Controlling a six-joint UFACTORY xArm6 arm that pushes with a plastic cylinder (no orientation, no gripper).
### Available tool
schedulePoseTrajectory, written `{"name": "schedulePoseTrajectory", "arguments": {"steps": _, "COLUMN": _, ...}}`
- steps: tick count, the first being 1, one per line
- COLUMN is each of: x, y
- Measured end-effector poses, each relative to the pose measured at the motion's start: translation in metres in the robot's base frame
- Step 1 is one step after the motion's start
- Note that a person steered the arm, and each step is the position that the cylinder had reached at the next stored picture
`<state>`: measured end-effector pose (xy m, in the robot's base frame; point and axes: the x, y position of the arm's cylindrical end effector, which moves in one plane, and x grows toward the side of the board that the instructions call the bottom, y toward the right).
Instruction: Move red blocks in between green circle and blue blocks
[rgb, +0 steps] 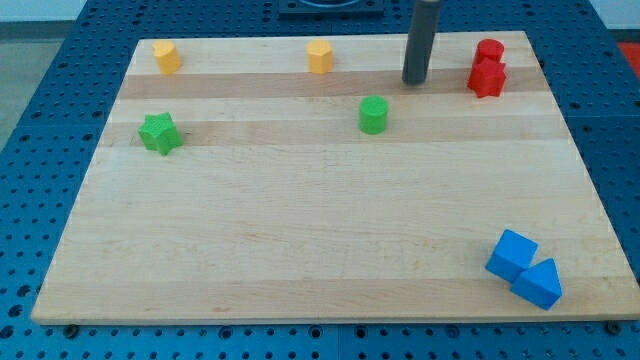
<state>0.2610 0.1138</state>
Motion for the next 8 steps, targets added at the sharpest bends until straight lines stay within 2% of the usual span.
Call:
{"name": "schedulePoseTrajectory", "arguments": {"steps": 1, "x": -0.066, "y": 0.014}}
{"name": "schedulePoseTrajectory", "arguments": {"steps": 2, "x": -0.070, "y": 0.031}}
{"name": "schedulePoseTrajectory", "arguments": {"steps": 3, "x": -0.070, "y": 0.101}}
{"name": "schedulePoseTrajectory", "arguments": {"steps": 5, "x": -0.064, "y": 0.121}}
{"name": "schedulePoseTrajectory", "arguments": {"steps": 6, "x": -0.059, "y": 0.121}}
{"name": "schedulePoseTrajectory", "arguments": {"steps": 8, "x": 0.024, "y": 0.114}}
